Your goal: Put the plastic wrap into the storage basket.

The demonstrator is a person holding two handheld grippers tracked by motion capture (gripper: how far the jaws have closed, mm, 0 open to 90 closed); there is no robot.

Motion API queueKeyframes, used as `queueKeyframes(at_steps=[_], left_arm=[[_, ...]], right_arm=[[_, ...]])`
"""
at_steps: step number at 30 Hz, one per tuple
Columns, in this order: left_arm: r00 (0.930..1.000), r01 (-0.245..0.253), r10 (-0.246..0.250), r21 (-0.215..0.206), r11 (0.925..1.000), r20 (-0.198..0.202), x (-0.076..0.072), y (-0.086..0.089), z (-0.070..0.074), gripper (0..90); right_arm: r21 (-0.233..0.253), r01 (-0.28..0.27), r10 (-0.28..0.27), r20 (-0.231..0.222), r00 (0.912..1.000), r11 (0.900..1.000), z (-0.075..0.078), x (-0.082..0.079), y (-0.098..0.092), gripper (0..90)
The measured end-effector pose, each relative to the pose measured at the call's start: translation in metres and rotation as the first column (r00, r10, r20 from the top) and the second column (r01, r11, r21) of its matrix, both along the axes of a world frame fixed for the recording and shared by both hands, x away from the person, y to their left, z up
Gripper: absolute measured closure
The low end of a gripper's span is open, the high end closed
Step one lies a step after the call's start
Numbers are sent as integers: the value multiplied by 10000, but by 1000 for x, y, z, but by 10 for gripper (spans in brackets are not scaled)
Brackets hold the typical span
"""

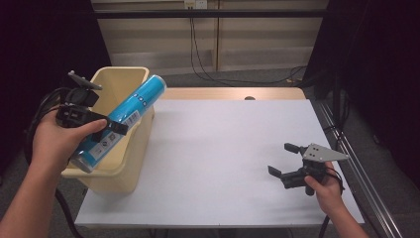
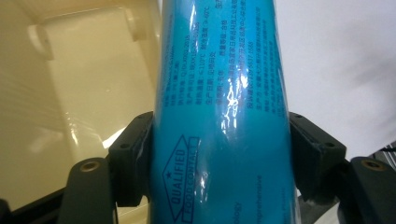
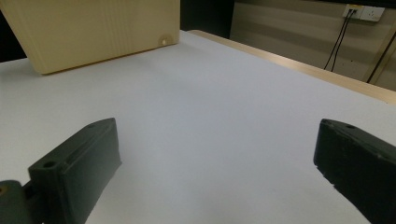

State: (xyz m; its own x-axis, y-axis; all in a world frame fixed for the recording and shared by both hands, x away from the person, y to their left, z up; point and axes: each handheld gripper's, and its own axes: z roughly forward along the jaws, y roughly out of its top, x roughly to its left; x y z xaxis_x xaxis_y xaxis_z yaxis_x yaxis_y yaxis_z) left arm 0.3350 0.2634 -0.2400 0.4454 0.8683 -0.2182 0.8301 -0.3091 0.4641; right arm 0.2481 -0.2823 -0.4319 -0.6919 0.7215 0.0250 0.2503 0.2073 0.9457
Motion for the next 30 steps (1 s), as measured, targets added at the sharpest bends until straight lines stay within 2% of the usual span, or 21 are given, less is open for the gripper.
queueKeyframes(at_steps=[5,8,11,15,18,19,24,25,27,30], left_arm=[[9990,-440,441,41,9990,-81,-1,12,1,323],[9975,-705,703,-247,9972,-87,-1,18,1,323],[9968,-795,795,-50,9968,-17,-3,20,5,323],[9954,-960,960,-40,9954,-5,-5,25,10,323],[9925,-1217,1217,-52,9926,64,-5,29,11,323],[9895,-1443,1443,-13,9895,124,-5,30,11,323],[9843,-1760,1761,-34,9844,125,-5,37,8,323],[9823,-1870,1870,17,9824,80,-5,38,8,322],[9794,-2015,2019,430,9785,-64,-4,40,5,323],[9756,-2168,2183,506,9749,-244,-3,42,3,322]], right_arm=[[-13,62,-62,-54,10000,10000,-2,-3,-5,1],[2,106,-106,-55,9999,9999,-2,-4,-7,1],[18,76,-76,4,10000,10000,-2,-5,-7,1],[-2,73,-73,8,10000,10000,-3,-5,-7,1],[-28,31,-31,-4,10000,10000,-3,-5,-6,1],[-26,16,-16,16,10000,10000,-3,-5,-6,1],[-22,12,-12,29,10000,10000,-3,-6,-6,1],[-4,22,-22,8,10000,10000,-3,-6,-7,1],[21,40,-40,13,10000,10000,-3,-5,-8,1],[30,12,-12,35,10000,10000,-3,-6,-7,1]])
